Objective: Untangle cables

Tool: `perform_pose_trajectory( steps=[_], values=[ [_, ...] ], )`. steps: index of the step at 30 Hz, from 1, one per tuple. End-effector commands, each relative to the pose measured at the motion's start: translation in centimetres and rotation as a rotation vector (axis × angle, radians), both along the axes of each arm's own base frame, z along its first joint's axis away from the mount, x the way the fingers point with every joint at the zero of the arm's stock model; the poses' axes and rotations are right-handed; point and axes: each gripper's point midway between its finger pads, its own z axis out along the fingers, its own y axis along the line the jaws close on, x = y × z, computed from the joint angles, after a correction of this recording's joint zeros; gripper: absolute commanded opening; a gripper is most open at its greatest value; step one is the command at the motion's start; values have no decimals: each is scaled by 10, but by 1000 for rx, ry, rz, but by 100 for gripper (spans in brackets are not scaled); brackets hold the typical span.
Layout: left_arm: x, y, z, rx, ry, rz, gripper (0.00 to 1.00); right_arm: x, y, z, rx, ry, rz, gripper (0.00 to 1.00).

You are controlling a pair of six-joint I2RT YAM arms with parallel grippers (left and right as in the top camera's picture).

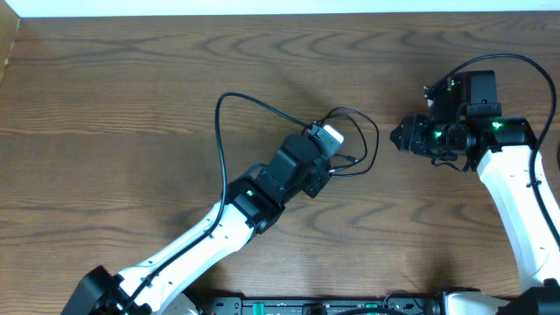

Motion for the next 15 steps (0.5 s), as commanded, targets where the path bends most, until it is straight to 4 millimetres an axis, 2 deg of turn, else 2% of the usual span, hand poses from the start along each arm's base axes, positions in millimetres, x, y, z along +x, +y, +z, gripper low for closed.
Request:
perform_pose_trajectory(
  steps=[1,7,9,13,15],
  values=[
    [-3,9,10,0,-4,22,20,2,-1,4,-1,-18,3,57],
    [-8,10,6,-21,45,44,24,9,-6,-4,-29,-13,-9,58],
    [-8,9,4,-17,49,42,29,12,-6,-11,-33,-1,-10,57],
    [-12,3,-11,-7,96,9,47,22,-5,-34,-35,39,-7,50],
    [-13,1,-23,9,126,0,49,26,-1,-48,-41,62,2,49]
  ],
)
